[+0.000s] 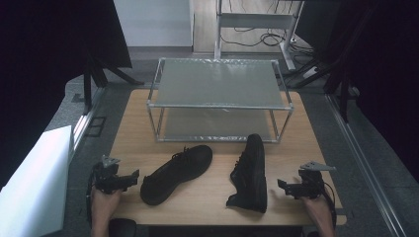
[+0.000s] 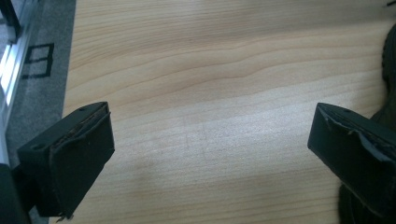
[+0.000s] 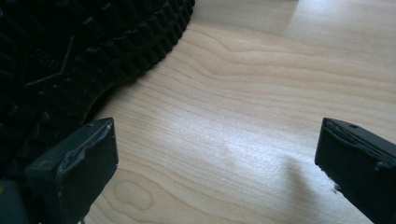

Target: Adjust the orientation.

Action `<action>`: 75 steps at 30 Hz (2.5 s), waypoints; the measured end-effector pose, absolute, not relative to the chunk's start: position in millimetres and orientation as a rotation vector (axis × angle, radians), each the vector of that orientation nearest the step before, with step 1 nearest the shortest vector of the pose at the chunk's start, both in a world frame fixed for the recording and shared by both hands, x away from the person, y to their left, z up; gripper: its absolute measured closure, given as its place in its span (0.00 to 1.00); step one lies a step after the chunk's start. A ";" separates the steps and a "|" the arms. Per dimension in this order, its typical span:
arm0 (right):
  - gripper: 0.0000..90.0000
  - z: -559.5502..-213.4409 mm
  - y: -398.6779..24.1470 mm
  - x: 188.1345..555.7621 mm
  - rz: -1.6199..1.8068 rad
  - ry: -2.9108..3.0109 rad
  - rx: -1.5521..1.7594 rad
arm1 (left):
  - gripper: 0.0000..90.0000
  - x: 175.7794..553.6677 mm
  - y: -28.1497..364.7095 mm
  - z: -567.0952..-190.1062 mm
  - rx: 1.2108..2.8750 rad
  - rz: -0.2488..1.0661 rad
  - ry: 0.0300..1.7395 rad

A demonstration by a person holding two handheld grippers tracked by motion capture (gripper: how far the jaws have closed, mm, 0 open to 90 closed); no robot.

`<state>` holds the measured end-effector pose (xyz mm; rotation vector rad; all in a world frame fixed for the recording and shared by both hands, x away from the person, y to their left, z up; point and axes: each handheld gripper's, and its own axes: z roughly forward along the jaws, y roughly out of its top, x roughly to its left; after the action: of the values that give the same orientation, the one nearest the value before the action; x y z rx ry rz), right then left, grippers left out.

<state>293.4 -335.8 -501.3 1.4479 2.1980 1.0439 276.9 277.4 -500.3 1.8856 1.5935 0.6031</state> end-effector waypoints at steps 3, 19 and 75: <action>0.00 -501.6 -335.4 293.2 1.056 2.197 1.460 | 0.01 277.7 276.3 -501.9 1.882 0.588 1.568; 0.00 -501.8 -333.2 292.4 1.087 2.212 1.451 | 0.00 280.7 274.5 -501.8 1.844 0.557 1.536; 0.02 -503.8 -339.9 292.5 1.081 2.187 1.492 | 0.00 264.5 184.6 -499.9 2.175 0.378 1.212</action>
<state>292.5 -339.9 -503.8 1.4925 2.1874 1.0808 264.5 184.6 -499.9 2.1751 1.2122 0.3778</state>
